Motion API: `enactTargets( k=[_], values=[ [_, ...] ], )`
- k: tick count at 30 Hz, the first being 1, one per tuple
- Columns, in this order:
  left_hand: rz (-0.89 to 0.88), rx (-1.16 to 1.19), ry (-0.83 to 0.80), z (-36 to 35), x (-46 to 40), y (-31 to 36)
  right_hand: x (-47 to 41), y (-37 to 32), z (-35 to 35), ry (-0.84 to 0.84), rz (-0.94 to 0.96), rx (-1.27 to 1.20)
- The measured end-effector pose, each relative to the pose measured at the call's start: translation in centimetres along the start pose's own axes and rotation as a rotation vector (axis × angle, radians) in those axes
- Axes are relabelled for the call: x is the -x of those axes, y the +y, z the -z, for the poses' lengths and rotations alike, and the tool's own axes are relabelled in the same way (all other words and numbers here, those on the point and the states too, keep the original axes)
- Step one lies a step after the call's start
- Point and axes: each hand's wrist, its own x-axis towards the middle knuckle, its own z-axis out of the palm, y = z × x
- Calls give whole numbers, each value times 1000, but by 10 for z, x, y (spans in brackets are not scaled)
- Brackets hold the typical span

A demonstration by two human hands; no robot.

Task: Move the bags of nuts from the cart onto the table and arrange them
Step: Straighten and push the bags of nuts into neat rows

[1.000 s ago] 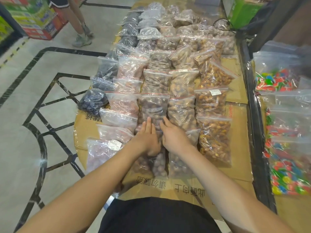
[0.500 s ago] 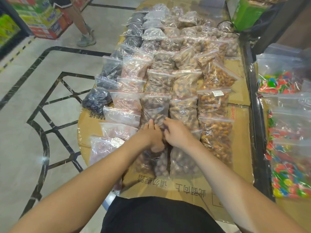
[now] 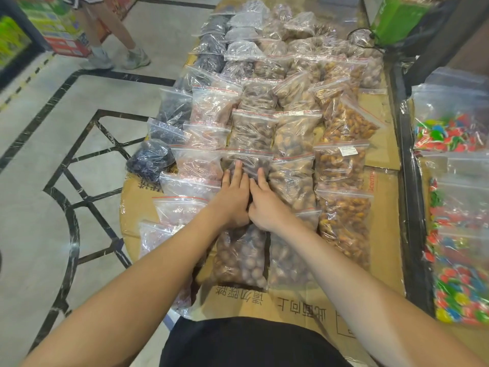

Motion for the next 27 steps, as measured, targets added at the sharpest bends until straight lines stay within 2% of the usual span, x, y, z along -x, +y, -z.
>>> enactTargets(
  k=[3, 7, 11, 13, 18, 21, 24, 27],
  values=[
    [90, 54, -35, 5, -2, 2, -4, 0, 10, 26, -8, -96],
    [98, 206, 65, 10, -3, 6, -5, 7, 20, 143, 57, -31],
    [187, 192, -50, 11, -7, -2, -10, 13, 17, 42, 78, 156],
    [207, 159, -94, 11, -8, -4, -10, 13, 13, -2, 66, 168],
    [234, 138, -95, 18, -8, 2, -8, 13, 10, 18, 72, 126],
    [182, 91, -58, 12, -1, 1, 5, 8, 17, 119, 64, -9],
    [65, -23, 71, 7, 17, 11, 32, 1, 11, 270, 66, -39],
    [-64, -13, 150, 1, 47, 20, 66, -4, -4, 306, 62, -106]
  ],
)
